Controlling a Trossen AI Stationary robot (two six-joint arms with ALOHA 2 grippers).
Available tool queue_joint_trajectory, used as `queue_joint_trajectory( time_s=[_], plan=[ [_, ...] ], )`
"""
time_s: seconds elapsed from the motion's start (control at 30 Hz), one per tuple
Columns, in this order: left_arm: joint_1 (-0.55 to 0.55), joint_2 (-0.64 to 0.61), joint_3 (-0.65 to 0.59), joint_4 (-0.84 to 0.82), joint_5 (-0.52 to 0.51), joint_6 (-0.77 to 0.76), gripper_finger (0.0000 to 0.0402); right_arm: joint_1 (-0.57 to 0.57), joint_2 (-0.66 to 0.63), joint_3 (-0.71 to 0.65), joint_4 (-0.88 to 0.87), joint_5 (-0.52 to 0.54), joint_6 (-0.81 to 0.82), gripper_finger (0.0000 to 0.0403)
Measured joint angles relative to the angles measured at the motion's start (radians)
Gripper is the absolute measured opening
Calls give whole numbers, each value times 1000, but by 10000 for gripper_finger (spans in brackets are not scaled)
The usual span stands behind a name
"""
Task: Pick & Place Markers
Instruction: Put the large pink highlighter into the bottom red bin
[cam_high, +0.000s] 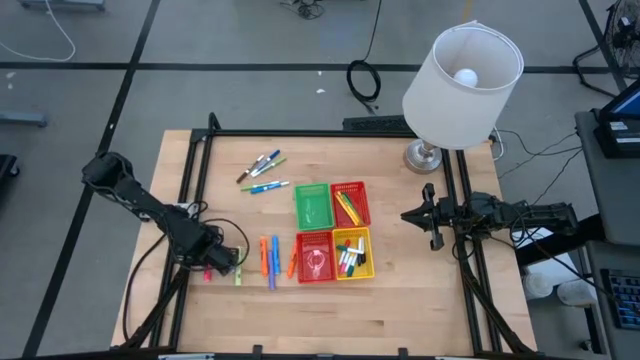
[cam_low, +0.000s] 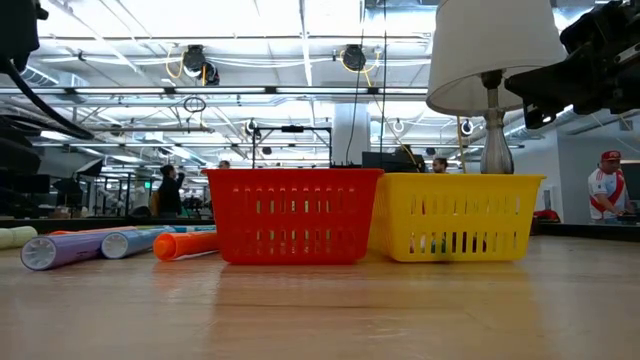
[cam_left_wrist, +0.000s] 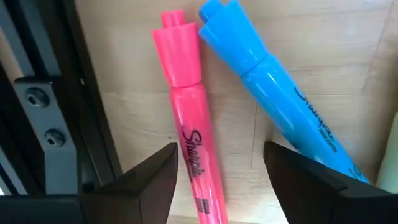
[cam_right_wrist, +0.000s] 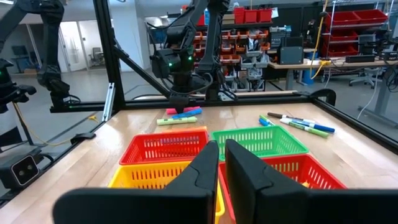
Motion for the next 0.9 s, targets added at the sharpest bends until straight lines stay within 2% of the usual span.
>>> queue_joint_trajectory(
  time_s=[0.13,0.6,0.73,0.9],
  plan=[
    [0,-3,-41,54,4,-10,250,0,0,0,0,0,0,18],
    [0,-2,-44,53,7,0,244,0,0,0,0,0,0,18],
    [-1,3,-33,53,-12,2,210,0,0,0,0,0,0,18],
    [-1,3,-31,60,-27,12,144,0,0,0,0,0,0,18]
  ],
)
